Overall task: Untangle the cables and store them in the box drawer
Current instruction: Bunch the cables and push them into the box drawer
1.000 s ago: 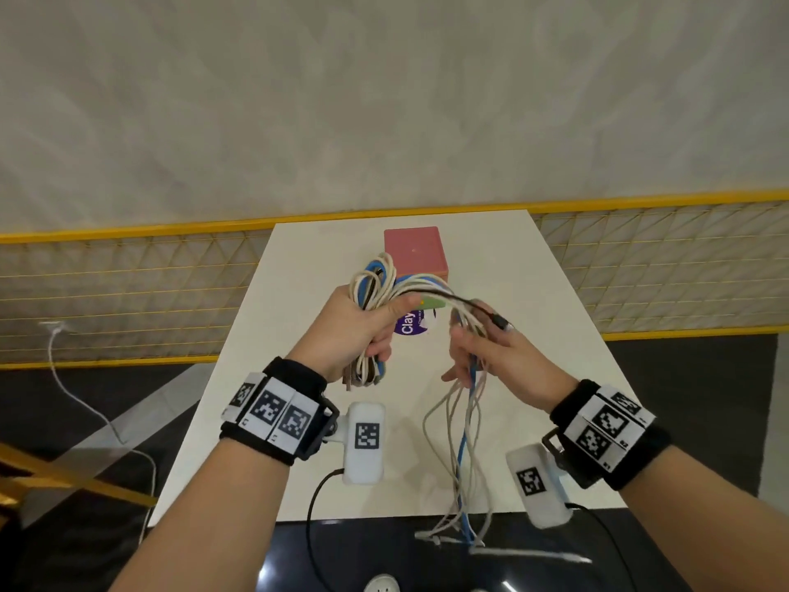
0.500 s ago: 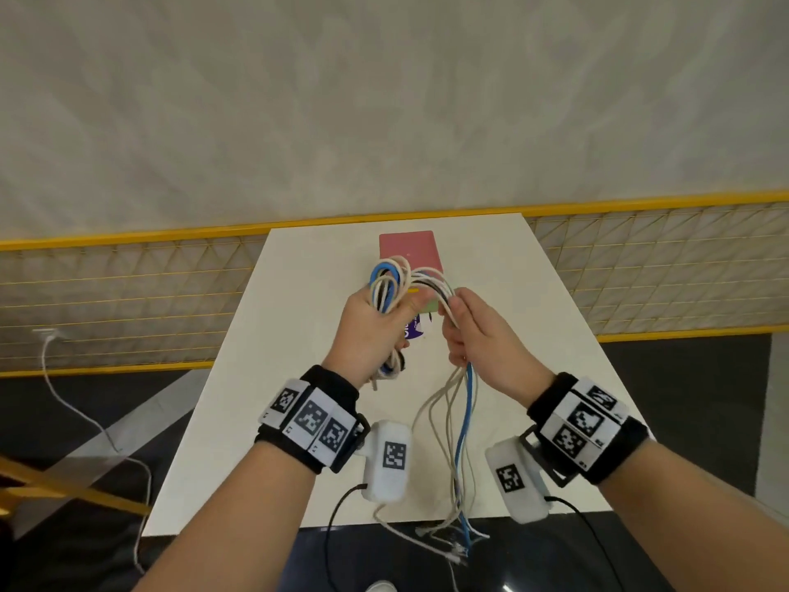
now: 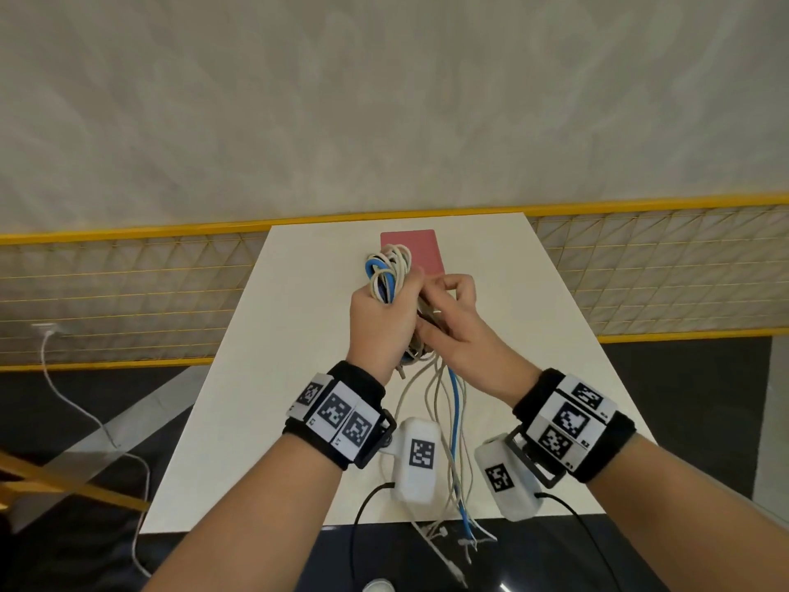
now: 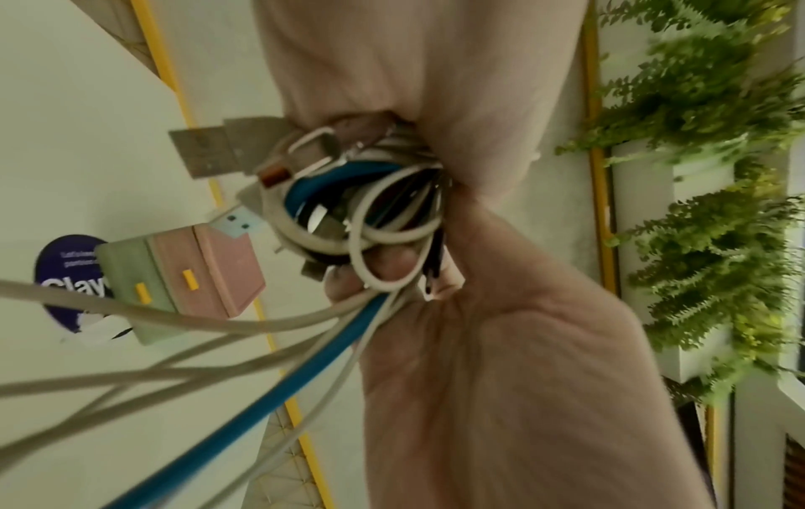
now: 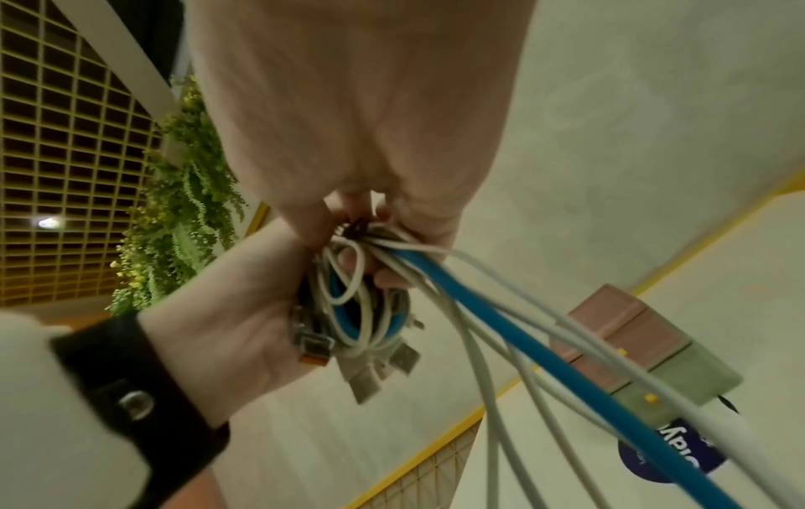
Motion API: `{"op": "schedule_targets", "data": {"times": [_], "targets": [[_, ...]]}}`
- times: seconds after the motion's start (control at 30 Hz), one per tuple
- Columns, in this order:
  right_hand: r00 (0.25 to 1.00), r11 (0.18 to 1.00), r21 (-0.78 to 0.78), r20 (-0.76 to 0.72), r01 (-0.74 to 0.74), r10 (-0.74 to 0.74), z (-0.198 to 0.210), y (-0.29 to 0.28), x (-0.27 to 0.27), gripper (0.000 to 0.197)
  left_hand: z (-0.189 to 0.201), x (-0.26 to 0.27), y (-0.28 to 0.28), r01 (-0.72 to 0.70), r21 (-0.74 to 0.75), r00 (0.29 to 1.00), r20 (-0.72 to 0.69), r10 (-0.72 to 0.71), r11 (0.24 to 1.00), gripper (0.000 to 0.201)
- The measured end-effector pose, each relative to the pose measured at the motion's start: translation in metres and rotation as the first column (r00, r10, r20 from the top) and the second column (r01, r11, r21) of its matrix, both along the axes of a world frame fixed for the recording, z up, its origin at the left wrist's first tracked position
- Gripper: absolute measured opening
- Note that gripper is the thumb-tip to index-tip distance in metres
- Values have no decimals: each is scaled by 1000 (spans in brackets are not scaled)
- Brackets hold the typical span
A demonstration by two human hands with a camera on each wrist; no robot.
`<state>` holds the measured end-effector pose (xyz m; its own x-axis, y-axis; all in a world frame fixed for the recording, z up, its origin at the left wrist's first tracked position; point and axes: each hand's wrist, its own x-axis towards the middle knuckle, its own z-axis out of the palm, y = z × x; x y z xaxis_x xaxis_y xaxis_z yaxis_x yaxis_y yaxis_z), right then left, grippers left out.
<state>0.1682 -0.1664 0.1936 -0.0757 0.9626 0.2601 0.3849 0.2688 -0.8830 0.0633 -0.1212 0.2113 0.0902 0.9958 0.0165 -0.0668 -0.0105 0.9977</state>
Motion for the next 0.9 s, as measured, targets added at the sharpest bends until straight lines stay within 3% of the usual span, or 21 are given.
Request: {"op": "schedule_targets", "data": {"times": [0.07,0.17,0.2,0.27,0.37,0.43,0.47,0.53,0.6,0.63,0.73,0.77,0.83,0.9], "targets": [[998,999,44,-66,20,-17,1,-3,2,56,1,1,-1,14,23,1000,-5,-14,1000,25],[957,999,37,-289,2,9,-2,-8,8,104,4,-4,5,-39,-26,997,73,41,999,21],[953,1000,14,-303,-14,17,-6,-10,8,111,7,-6,10,-57,-63,990,126,65,996,21],[982,998,-60,-188,0,-12,-21,-12,6,97,14,-13,20,-69,-99,963,253,92,993,24],[1000,982,-188,12,-10,12,-56,-15,8,35,32,-25,34,-55,-62,910,408,76,997,16],[992,940,-337,83,-59,93,-69,-19,11,24,40,-33,40,-39,-19,917,397,43,999,15],[989,930,-364,112,-53,101,-69,-20,12,39,42,-37,40,-32,16,935,353,25,999,17],[995,961,-275,95,-11,39,-58,-18,10,90,42,-40,39,-5,93,974,226,-17,996,27],[1000,987,-161,-23,-1,-3,-37,-8,-3,107,41,-38,32,58,158,987,140,-80,986,34],[998,991,-134,-70,-6,-3,-31,-2,-10,98,41,-36,29,89,173,986,123,-111,981,37],[996,987,-146,-57,-74,66,-28,9,-30,17,44,-36,25,182,151,962,176,-207,972,30],[995,976,-192,-23,-100,97,-37,11,-31,6,47,-40,25,227,141,947,201,-252,964,26],[994,937,-340,48,-80,102,-53,11,-23,19,49,-53,28,342,124,916,178,-359,932,23],[992,928,-372,119,5,43,-58,15,-8,15,44,-65,30,454,82,887,52,-459,887,29]]}}
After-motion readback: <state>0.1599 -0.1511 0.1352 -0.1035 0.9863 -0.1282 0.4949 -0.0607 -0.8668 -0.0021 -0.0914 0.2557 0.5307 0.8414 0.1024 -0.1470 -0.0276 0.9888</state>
